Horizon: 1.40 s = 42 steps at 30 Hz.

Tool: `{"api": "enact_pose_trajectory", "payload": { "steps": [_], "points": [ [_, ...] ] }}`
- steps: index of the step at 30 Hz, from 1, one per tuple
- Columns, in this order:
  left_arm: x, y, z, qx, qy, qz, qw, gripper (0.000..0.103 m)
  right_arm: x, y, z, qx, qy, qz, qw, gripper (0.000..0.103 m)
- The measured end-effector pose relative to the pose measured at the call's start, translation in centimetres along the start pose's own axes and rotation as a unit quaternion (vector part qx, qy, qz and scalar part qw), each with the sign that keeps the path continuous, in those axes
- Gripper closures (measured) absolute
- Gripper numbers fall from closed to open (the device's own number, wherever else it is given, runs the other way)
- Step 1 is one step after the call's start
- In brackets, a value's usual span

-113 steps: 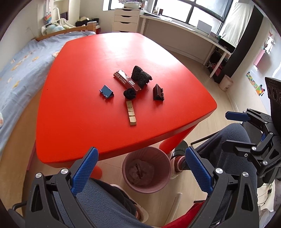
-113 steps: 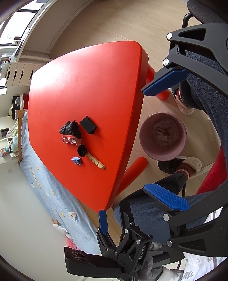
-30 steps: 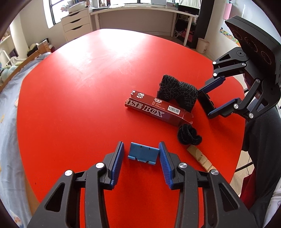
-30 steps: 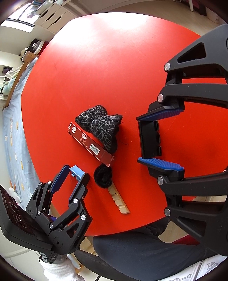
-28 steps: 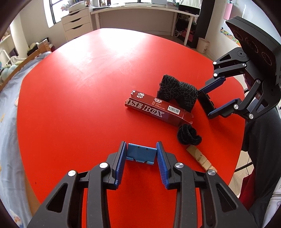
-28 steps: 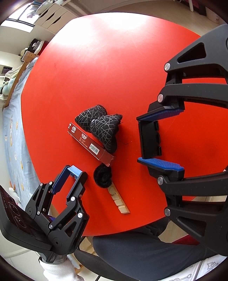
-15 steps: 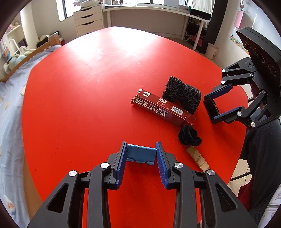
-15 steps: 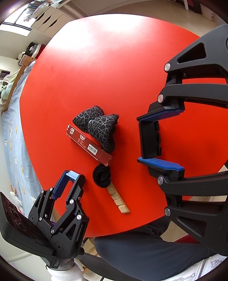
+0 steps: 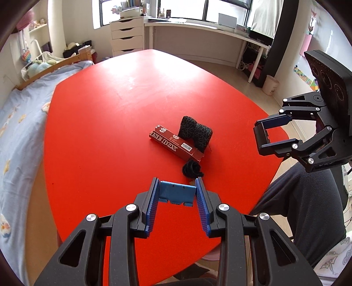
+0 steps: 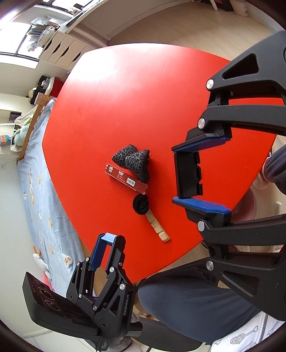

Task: Collect trash
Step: 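Carry the card holder and phone case to the wastebasket and release both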

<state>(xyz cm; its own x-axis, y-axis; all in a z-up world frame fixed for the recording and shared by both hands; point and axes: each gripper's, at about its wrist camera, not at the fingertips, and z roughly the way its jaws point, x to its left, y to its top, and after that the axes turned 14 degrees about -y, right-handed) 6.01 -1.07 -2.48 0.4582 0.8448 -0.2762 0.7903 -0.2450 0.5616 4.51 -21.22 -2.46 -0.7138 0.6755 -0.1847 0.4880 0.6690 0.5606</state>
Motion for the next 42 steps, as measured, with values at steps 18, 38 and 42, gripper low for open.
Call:
{"api": "enact_pose_trajectory", "payload": {
  "steps": [18, 38, 42],
  "points": [
    [-7.8, -4.4, -3.2, -0.032, -0.016, -0.018, 0.9992, 0.07, 3.4, -5.0, -6.8, -0.023, 0.003, 0.042, 0.999, 0.062],
    [-9.7, -5.8, -2.6, -0.017, -0.029, -0.013, 0.9993, 0.057, 4.3, -7.4, -6.7, -0.006, 0.031, 0.048, 0.998, 0.049],
    [-9.4, -5.9, -3.0, -0.037, -0.005, -0.019, 0.9991, 0.012, 3.6, -7.5, -6.5, -0.007, 0.014, 0.066, 0.998, 0.009]
  ]
}}
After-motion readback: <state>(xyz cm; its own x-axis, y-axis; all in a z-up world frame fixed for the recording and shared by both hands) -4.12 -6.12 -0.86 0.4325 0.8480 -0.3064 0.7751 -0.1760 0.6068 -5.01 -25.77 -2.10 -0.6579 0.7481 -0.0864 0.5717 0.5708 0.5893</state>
